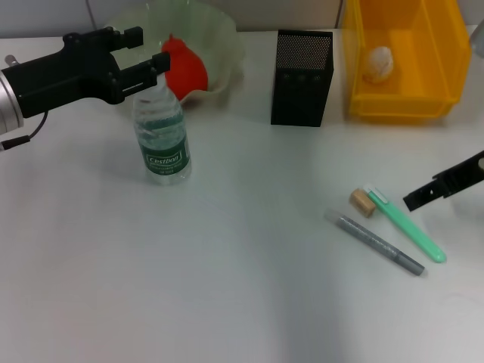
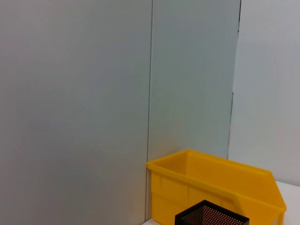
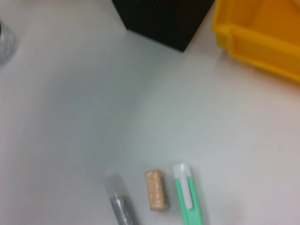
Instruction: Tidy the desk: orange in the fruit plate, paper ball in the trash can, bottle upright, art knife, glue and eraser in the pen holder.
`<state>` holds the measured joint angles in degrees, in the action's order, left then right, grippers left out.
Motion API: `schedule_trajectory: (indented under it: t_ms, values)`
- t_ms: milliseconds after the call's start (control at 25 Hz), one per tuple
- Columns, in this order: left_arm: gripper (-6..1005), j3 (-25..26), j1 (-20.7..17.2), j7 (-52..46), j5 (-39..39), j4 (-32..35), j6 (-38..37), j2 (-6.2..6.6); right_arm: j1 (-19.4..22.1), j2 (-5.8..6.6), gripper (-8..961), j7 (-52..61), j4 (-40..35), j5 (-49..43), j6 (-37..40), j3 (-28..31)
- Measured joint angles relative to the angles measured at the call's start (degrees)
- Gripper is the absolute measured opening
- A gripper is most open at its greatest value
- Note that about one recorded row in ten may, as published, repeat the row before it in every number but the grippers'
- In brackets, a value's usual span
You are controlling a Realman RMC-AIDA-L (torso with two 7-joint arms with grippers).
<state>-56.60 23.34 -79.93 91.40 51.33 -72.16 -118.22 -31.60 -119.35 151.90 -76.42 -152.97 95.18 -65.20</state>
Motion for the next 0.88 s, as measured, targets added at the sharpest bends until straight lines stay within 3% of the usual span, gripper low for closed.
schedule_trajectory:
  t_ms: [280, 680, 880]
  values:
    - [595, 0.0, 0.0, -0.2, 0.0, 0.0, 0.7, -0.02, -0.7, 0.0, 683, 0.0, 2.1, -0.2, -0.5, -3.1]
    - [593, 0.9, -0.2, -0.2, 0.0, 0.0, 0.8, -0.17, -4.9, -0.04, 673, 0.3, 8.8, -3.2, -2.7, -5.3]
    - [594, 1.3, -0.4, -0.2, 0.0, 0.0, 0.8, -0.17, -6.1, -0.11, 525, 0.3, 11.3, -3.3, -5.1, -6.9]
